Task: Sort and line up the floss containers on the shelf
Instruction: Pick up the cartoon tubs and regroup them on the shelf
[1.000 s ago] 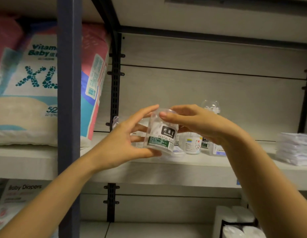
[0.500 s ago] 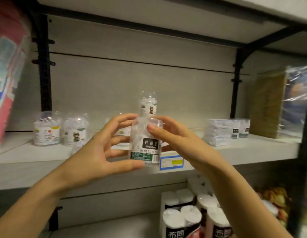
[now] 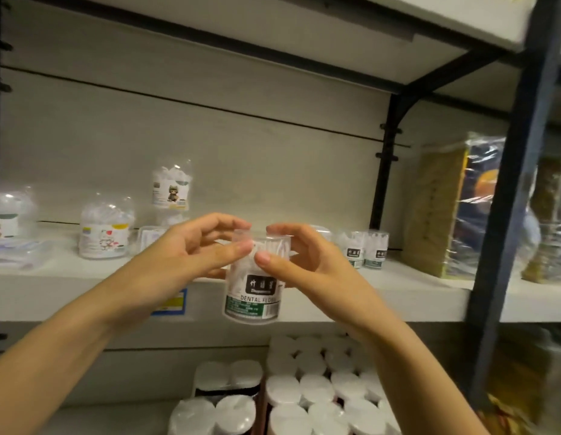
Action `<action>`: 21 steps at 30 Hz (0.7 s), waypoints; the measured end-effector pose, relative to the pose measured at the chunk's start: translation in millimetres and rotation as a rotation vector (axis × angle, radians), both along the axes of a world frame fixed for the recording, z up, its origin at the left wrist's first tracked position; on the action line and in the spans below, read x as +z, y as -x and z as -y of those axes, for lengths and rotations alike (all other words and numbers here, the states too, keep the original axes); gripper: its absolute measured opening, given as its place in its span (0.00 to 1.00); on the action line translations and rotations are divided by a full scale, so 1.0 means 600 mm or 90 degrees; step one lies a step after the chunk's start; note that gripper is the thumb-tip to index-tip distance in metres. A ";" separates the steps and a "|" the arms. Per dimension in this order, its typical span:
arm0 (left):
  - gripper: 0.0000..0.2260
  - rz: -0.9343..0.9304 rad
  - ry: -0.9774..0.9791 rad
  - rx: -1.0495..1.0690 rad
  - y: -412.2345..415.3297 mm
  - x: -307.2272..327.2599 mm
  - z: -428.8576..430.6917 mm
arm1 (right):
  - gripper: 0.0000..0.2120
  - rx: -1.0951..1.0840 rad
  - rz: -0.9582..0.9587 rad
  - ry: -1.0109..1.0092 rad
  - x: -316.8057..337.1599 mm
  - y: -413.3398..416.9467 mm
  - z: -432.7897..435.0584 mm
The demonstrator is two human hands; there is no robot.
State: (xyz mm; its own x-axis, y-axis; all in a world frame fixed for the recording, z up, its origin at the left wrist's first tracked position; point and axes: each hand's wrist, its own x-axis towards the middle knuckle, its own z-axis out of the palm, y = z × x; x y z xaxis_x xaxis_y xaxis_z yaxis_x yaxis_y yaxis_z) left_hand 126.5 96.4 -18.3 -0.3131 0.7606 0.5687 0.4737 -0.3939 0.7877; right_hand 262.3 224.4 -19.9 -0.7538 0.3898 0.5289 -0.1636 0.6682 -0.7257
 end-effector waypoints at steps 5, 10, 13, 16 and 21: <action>0.19 -0.074 0.006 -0.024 -0.045 0.033 -0.073 | 0.31 -0.052 -0.030 -0.038 0.019 -0.053 -0.066; 0.22 -0.130 -0.009 0.023 -0.088 0.078 -0.157 | 0.33 -0.089 -0.005 -0.102 0.074 -0.101 -0.142; 0.17 -0.168 -0.003 0.079 -0.112 0.093 -0.216 | 0.32 -0.117 0.015 -0.121 0.094 -0.119 -0.197; 0.15 -0.213 0.001 0.159 -0.127 0.095 -0.279 | 0.30 -0.109 0.040 -0.099 0.092 -0.121 -0.259; 0.17 -0.314 0.105 0.282 -0.128 0.060 -0.366 | 0.30 -0.120 0.116 -0.097 0.055 -0.104 -0.350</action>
